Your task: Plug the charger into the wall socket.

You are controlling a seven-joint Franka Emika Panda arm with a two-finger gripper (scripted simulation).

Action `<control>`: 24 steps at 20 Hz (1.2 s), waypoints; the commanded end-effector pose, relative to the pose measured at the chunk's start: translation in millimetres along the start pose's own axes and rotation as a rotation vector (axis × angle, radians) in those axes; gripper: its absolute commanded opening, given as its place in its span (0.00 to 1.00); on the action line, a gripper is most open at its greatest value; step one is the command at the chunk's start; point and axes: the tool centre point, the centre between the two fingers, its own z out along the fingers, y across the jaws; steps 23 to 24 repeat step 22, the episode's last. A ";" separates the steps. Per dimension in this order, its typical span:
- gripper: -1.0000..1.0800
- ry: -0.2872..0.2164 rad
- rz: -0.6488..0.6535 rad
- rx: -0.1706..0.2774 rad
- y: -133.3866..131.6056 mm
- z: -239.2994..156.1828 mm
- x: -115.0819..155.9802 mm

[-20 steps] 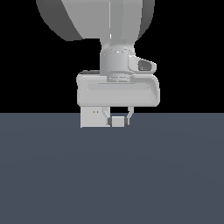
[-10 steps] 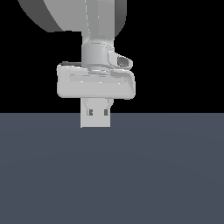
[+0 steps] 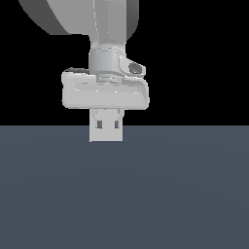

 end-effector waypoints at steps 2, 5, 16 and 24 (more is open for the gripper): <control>0.00 0.000 0.000 0.000 -0.1 0.1 3.6; 0.00 0.000 0.000 0.000 -0.1 0.5 10.2; 0.00 0.000 0.000 0.000 0.0 2.7 43.9; 0.00 0.000 0.000 0.000 0.1 2.9 49.1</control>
